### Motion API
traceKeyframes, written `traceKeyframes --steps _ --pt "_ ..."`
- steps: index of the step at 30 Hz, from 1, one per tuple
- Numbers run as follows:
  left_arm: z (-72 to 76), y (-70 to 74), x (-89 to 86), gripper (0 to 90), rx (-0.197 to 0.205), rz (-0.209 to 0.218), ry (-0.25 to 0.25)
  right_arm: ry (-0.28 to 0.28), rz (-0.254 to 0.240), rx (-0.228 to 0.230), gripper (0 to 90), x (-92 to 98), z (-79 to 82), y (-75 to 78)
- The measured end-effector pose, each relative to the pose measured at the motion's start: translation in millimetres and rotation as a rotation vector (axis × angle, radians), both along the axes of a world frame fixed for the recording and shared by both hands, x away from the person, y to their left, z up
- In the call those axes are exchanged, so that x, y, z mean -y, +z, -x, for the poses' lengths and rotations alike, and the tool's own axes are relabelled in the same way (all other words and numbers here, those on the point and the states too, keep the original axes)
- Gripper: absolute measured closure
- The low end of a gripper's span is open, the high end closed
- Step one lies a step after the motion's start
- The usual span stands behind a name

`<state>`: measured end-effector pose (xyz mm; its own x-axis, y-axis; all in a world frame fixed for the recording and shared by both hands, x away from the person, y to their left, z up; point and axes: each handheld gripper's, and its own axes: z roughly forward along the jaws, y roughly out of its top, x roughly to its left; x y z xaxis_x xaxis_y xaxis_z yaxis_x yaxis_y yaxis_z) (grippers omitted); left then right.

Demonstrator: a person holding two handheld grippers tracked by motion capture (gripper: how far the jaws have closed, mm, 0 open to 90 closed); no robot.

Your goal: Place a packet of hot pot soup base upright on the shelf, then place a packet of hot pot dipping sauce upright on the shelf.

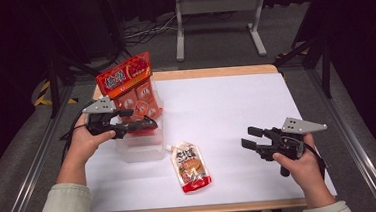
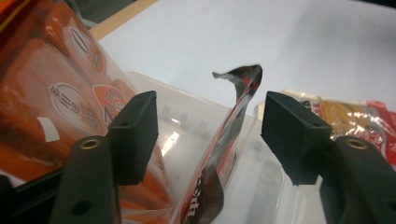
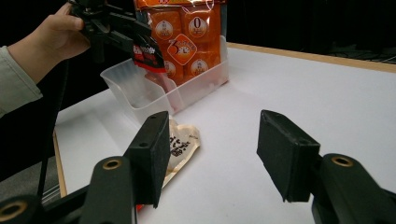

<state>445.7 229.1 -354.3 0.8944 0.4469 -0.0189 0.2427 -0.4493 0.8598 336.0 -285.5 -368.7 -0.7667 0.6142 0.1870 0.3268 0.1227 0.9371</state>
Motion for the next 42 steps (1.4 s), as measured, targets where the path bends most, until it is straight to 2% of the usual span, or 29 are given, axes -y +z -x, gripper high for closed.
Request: traceKeyframes --steps 4,8,10,13,16,18,22,24,25,27,30,34,42 --pt "7.5 5.2 -3.4 24.7 0.036 0.046 0.03 0.004 0.001 0.003 43.4 -2.6 -1.4 -0.5" --pt "18.2 13.8 -6.5 18.2 0.064 0.151 0.042 0.007 0.002 0.007 42.1 -5.1 -2.7 -0.3" --pt "23.3 17.3 -6.2 17.7 0.076 0.164 0.043 0.009 0.001 0.011 41.5 -6.1 -3.6 -0.4" --pt "30.6 21.0 -4.1 16.8 0.087 0.153 0.06 0.007 0.004 0.011 40.6 -7.1 -4.6 -0.7" --pt "43.4 24.2 -1.0 17.5 0.079 0.15 0.151 0.006 0.01 0.016 39.3 -7.7 -5.3 -1.8" --pt "54.9 23.7 2.0 17.9 0.073 0.147 0.19 0.0 0.014 0.018 38.8 -7.5 -5.0 -1.7" --pt "73.2 18.6 9.9 17.9 0.068 0.13 0.188 -0.007 0.009 0.027 37.8 -6.3 -4.9 -0.3" --pt "78.0 16.0 13.9 17.9 0.058 0.135 0.184 -0.011 0.012 0.03 37.7 -6.3 -5.1 -0.2" --pt "80.3 15.3 16.3 17.8 0.042 0.12 0.177 -0.012 0.014 0.035 37.5 -6.6 -5.5 -0.2" --pt "86.5 14.3 22.0 17.8 0.051 0.114 0.186 -0.015 0.02 0.04 37.1 -7.2 -4.9 -0.2" --pt "93.7 12.6 31.0 17.9 0.032 0.11 0.172 -0.016 0.032 0.046 36.8 -7.5 -4.7 -0.1" --pt "98.8 12.3 37.4 17.7 0.022 0.088 0.143 -0.016 0.036 0.052 36.4 -8.9 -5.5 0.5" --pt "103.8 7.0 36.6 17.6 -0.017 0.085 0.141 -0.006 0.03 0.058 33.8 -14.3 -8.5 0.6"
